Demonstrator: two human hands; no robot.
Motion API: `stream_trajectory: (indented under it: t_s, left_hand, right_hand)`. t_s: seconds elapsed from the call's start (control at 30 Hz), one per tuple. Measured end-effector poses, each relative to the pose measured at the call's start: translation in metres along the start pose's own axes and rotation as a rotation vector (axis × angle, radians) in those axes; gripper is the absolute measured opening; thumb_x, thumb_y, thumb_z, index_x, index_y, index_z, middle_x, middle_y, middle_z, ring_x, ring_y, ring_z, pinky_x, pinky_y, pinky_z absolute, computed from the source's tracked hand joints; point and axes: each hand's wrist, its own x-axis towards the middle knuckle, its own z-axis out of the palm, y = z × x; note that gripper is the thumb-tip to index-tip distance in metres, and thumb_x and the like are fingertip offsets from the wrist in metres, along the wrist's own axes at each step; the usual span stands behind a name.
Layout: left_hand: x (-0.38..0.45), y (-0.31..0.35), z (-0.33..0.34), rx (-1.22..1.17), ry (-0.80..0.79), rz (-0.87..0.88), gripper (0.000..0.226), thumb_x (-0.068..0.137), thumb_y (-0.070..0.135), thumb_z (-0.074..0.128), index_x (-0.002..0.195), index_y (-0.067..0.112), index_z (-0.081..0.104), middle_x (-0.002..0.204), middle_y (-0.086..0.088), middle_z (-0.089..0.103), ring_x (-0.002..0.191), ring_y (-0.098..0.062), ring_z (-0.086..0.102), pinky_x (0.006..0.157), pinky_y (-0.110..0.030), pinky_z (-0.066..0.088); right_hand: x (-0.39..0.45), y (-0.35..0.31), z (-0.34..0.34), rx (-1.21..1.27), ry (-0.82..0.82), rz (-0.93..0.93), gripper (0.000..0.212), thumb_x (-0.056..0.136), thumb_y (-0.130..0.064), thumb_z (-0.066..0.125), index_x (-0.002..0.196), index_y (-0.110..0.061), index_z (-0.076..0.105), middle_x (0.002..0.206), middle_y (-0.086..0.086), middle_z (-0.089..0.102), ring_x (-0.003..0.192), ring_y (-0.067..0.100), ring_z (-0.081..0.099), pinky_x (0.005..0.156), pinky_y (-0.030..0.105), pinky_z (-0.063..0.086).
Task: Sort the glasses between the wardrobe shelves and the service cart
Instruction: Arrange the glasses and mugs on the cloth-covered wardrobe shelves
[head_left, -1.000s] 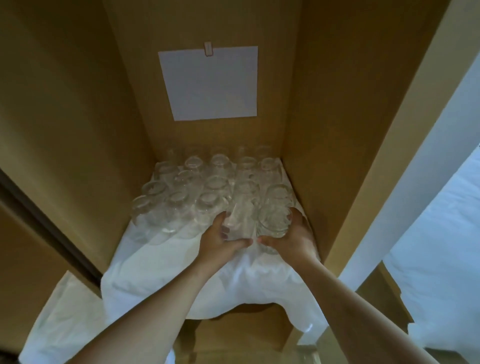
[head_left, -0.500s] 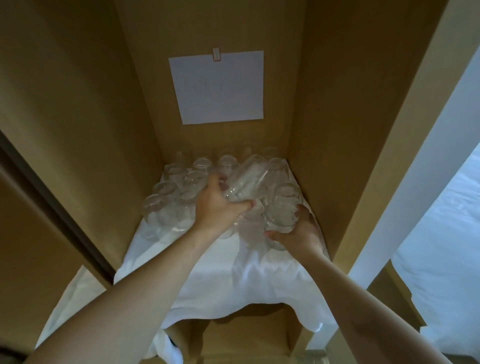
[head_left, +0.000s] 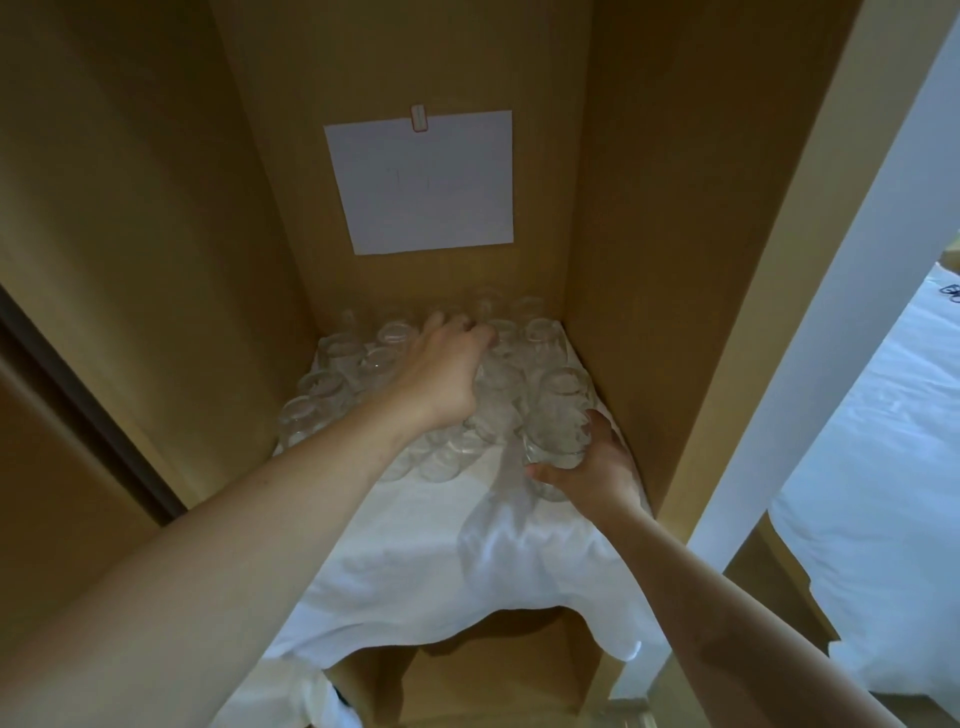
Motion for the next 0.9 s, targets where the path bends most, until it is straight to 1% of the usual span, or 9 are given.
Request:
stream_trajectory:
  t_s: [0.1,0.2,0.37,0.43,0.47,0.57,0.67,0.8,0.9]
  left_hand:
    - [0.003,0.008,0.003,0.133,-0.045,0.099,0.060,0.073,0.005,0.060,0.131,0.022,0.057,0.125,-0.005,0.057,0.119,-0.028,0.043,0.088,-0.038,0.034]
    - [0.007,0.012,0.012,0.207,-0.093,0.138,0.067,0.072,-0.002,0.060,0.134,0.023,0.056,0.131,-0.004,0.055,0.126,-0.028,0.042,0.099,-0.042,0.038]
    - [0.014,0.016,0.035,0.256,-0.168,0.191,0.070,0.072,-0.005,0.061,0.136,0.024,0.056,0.136,-0.004,0.052,0.128,-0.027,0.041,0.100,-0.042,0.038]
    - [0.015,0.014,0.044,0.264,-0.175,0.200,0.070,0.070,-0.005,0.062,0.132,0.025,0.058,0.133,-0.002,0.053,0.126,-0.025,0.042,0.096,-0.040,0.038]
    - [0.015,0.012,0.049,0.260,-0.177,0.204,0.071,0.068,-0.006,0.062,0.132,0.026,0.059,0.132,-0.001,0.053,0.125,-0.024,0.043,0.095,-0.039,0.038]
    - [0.017,0.008,0.061,0.231,-0.188,0.209,0.073,0.068,-0.007,0.062,0.133,0.027,0.058,0.132,0.000,0.052,0.125,-0.023,0.043,0.098,-0.039,0.039]
    - [0.016,0.005,0.073,0.209,-0.221,0.205,0.076,0.071,-0.006,0.064,0.138,0.028,0.054,0.139,-0.001,0.047,0.130,-0.024,0.041,0.101,-0.039,0.037]
    - [0.014,-0.002,0.087,0.164,-0.222,0.203,0.083,0.072,-0.008,0.065,0.146,0.023,0.045,0.147,-0.003,0.043,0.134,-0.025,0.041,0.101,-0.035,0.038]
    - [0.019,-0.009,0.089,0.071,-0.207,0.160,0.084,0.069,-0.014,0.065,0.145,0.014,0.044,0.144,-0.006,0.048,0.128,-0.026,0.048,0.087,-0.029,0.044]
  right_hand:
    - [-0.004,0.004,-0.003,0.009,-0.016,-0.025,0.128,0.057,-0.056,0.093,0.158,-0.030,0.017,0.144,-0.008,0.053,0.129,0.018,0.055,0.087,0.025,0.047]
    - [-0.009,0.008,-0.005,0.020,-0.009,-0.035,0.124,0.059,-0.050,0.094,0.156,-0.033,0.019,0.144,-0.006,0.055,0.127,0.019,0.056,0.096,0.033,0.053]
    - [-0.016,0.009,-0.006,0.019,0.010,-0.037,0.120,0.063,-0.054,0.091,0.157,-0.034,0.018,0.146,-0.005,0.052,0.131,0.021,0.054,0.107,0.039,0.048]
    - [-0.016,0.013,-0.005,0.043,0.007,0.013,0.113,0.068,-0.049,0.090,0.156,-0.028,0.024,0.140,-0.003,0.056,0.122,0.020,0.059,0.099,0.036,0.052]
    - [-0.016,0.017,-0.003,0.069,0.008,0.042,0.106,0.069,-0.046,0.091,0.153,-0.026,0.030,0.132,-0.004,0.060,0.110,0.015,0.062,0.088,0.029,0.055]
    - [-0.016,0.027,0.002,0.105,0.028,0.101,0.088,0.068,-0.046,0.092,0.138,-0.024,0.043,0.101,-0.018,0.058,0.082,-0.001,0.056,0.057,0.013,0.043]
    - [-0.014,0.033,0.005,0.121,0.057,0.129,0.075,0.062,-0.050,0.094,0.117,-0.027,0.049,0.091,-0.018,0.060,0.077,-0.003,0.059,0.051,0.010,0.040]
    - [-0.010,0.036,0.006,0.099,0.022,0.154,0.065,0.057,-0.059,0.092,0.102,-0.029,0.056,0.092,-0.019,0.064,0.080,-0.005,0.060,0.057,0.012,0.042]
    - [-0.008,0.036,0.006,0.094,0.040,0.179,0.056,0.055,-0.059,0.092,0.077,-0.023,0.055,0.069,-0.016,0.058,0.059,0.003,0.053,0.052,0.017,0.040]
